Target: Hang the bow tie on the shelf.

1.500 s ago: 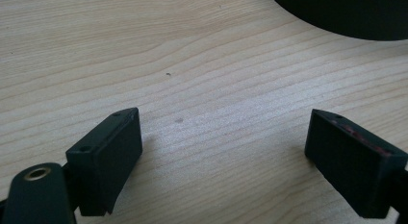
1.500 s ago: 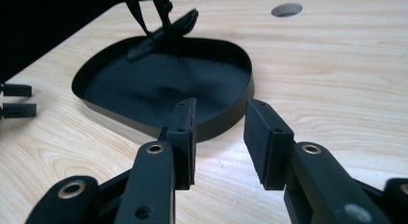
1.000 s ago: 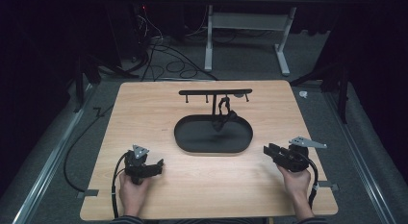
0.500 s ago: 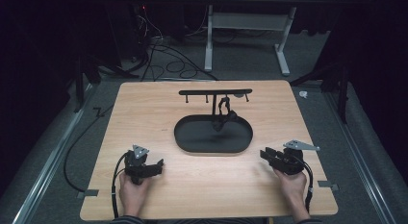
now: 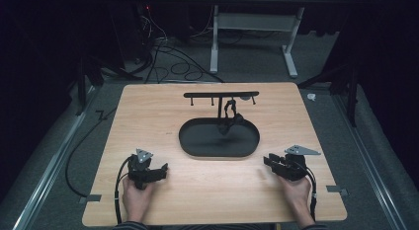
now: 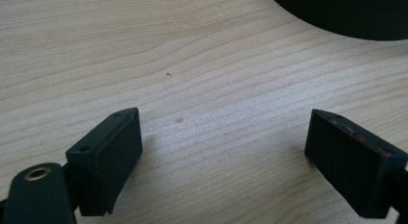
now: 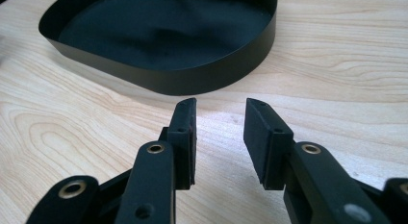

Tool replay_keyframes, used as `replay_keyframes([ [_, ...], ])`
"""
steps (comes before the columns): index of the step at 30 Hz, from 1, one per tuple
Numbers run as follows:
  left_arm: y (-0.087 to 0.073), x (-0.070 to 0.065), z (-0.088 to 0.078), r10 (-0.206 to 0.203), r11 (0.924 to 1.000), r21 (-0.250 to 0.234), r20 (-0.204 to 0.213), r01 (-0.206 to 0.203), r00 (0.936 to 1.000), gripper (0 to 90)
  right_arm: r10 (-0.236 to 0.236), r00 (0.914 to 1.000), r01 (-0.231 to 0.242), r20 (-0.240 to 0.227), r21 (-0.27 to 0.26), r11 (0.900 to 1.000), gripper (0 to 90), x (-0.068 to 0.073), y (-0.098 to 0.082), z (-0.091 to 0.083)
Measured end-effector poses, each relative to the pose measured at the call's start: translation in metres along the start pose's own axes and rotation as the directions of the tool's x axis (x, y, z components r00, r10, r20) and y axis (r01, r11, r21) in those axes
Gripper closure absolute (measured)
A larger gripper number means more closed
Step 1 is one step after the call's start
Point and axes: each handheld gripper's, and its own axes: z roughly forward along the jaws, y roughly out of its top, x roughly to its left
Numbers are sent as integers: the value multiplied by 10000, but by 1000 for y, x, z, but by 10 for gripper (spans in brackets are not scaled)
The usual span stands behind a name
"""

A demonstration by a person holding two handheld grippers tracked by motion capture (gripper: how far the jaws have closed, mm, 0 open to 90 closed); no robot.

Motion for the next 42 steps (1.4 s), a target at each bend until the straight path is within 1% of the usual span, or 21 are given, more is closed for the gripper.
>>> replay_keyframes([
  [11,0,0,0,3,10000,3,0,-3,10000,133,-79,10000,78,46,189,9998,667,4,-3,6],
  [17,0,0,0,0,10000,-1,-11,0,10000,132,-265,9995,260,151,292,9992,667,6,-6,10],
  [18,0,0,0,2,10000,3,-1,-2,10000,133,-222,9996,216,177,331,9992,667,6,-6,10],
  [27,0,0,0,0,10000,0,-11,0,10000,133,-615,9973,597,394,458,9972,667,10,-9,14],
  [39,0,0,0,-1,10000,-3,-11,1,10000,133,-769,9955,738,545,581,9956,661,13,-11,18],
  [42,0,0,0,2,10000,3,-2,-2,10000,133,-905,9941,863,604,693,9939,652,16,-11,20],
])
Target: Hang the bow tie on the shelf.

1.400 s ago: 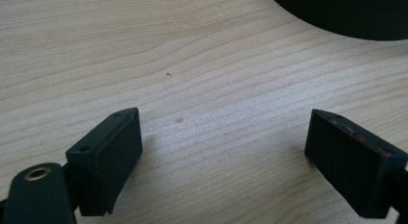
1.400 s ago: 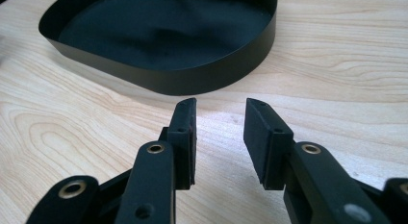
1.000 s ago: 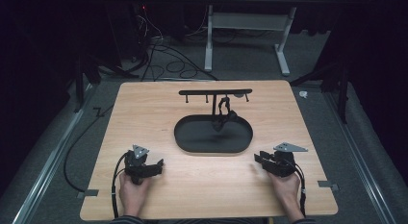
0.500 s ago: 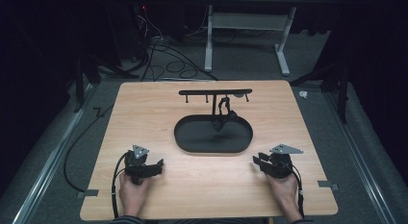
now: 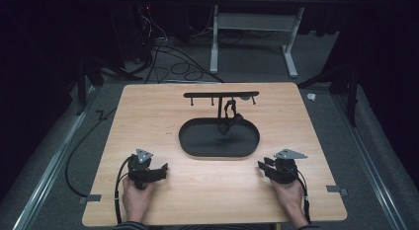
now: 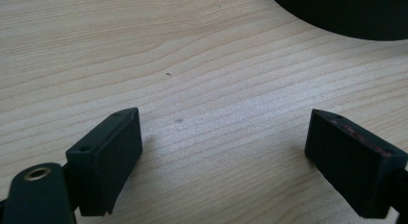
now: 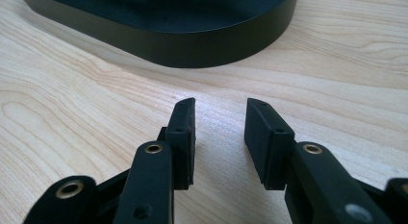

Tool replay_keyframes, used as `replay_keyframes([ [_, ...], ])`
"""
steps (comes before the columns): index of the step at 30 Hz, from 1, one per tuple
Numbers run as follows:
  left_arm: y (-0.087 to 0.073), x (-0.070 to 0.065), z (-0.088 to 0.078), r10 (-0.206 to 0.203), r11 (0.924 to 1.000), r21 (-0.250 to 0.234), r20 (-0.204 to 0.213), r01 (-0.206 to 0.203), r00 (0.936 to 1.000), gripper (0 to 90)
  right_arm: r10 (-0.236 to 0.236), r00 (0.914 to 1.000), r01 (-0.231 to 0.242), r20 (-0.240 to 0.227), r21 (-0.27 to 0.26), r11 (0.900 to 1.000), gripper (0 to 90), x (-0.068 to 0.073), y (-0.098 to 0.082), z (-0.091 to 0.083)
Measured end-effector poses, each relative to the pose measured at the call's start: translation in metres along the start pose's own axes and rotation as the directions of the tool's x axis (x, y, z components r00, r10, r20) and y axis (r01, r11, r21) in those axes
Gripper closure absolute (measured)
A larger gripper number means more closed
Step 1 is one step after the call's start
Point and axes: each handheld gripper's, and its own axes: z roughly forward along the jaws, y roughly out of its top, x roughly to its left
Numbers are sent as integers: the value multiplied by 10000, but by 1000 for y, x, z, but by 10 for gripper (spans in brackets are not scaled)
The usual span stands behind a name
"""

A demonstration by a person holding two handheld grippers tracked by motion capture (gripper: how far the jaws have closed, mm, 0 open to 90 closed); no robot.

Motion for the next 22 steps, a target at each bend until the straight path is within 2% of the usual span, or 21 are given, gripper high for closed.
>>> replay_keyframes([
  [4,0,0,0,-9,10000,-32,-10,9,10000,133,-281,9996,281,-10,142,9995,587,3,1,2],
  [10,0,0,0,-26,10000,-46,-28,26,10000,134,-1144,9925,1133,433,263,9932,539,12,0,3],
  [22,-1,0,0,-37,10000,-43,-30,37,10000,136,-1120,9929,1109,405,286,9934,529,12,0,3],
])
